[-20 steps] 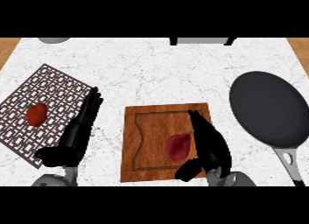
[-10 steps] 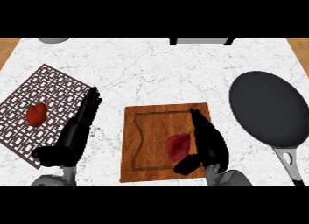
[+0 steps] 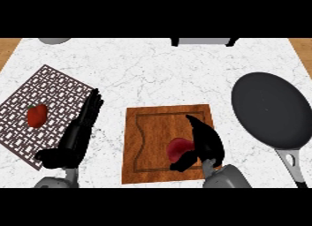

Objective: Pick the pear from the cutting board and place it in the pan

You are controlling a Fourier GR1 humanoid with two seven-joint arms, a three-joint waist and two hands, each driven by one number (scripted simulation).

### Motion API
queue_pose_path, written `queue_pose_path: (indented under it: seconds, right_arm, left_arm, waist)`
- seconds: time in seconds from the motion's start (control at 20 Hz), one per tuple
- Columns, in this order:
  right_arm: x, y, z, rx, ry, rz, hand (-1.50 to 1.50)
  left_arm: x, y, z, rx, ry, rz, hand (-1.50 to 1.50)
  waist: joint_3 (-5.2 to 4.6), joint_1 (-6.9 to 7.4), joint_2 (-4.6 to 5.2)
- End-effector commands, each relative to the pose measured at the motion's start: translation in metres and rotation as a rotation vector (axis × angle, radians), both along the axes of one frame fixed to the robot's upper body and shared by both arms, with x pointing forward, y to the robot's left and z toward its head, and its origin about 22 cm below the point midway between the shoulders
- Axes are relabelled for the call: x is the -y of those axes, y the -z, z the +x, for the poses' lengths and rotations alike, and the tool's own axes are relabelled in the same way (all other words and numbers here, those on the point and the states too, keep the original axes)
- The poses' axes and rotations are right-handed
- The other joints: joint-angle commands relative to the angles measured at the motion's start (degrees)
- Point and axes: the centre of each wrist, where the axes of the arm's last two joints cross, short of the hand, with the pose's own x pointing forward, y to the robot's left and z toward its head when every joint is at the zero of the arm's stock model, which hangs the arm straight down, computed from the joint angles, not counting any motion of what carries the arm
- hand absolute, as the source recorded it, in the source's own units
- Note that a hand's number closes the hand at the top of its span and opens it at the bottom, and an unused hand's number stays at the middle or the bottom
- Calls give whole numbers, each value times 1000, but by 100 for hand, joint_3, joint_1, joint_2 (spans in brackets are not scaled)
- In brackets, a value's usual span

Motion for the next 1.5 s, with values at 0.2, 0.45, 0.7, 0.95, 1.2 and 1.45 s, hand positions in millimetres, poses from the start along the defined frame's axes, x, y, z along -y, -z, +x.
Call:
queue_pose_path:
  seconds: [0.2, 0.45, 0.7, 0.95, 1.2, 1.45]
  right_arm:
    - [1, 17, -2, -25, -134, -100, 150]
    - [3, 21, 8, 24, -112, -151, 150]
    - [-11, -11, 2, 172, -87, -180, 150]
    - [-25, -12, 11, 299, 13, -222, 150]
    - [-52, -56, 33, 415, 95, -266, 150]
    - [-63, -86, 6, 655, 191, -349, 150]
  left_arm:
    - [7, 6, -6, -20, 6, -4, 0]
    - [-20, -9, -10, 4, -12, -1, 0]
    - [7, -7, 8, -25, -8, -3, 0]
    - [-6, 0, -20, 3, -2, 6, 0]
    - [5, -7, -3, -1, 12, 10, 0]
    - [-9, 0, -10, -8, -1, 9, 0]
  waist:
    - [8, -6, 17]
    - [8, 9, 14]
    - [7, -26, 10]
    - [8, 32, 11]
    - [7, 26, 15]
    - [2, -53, -21]
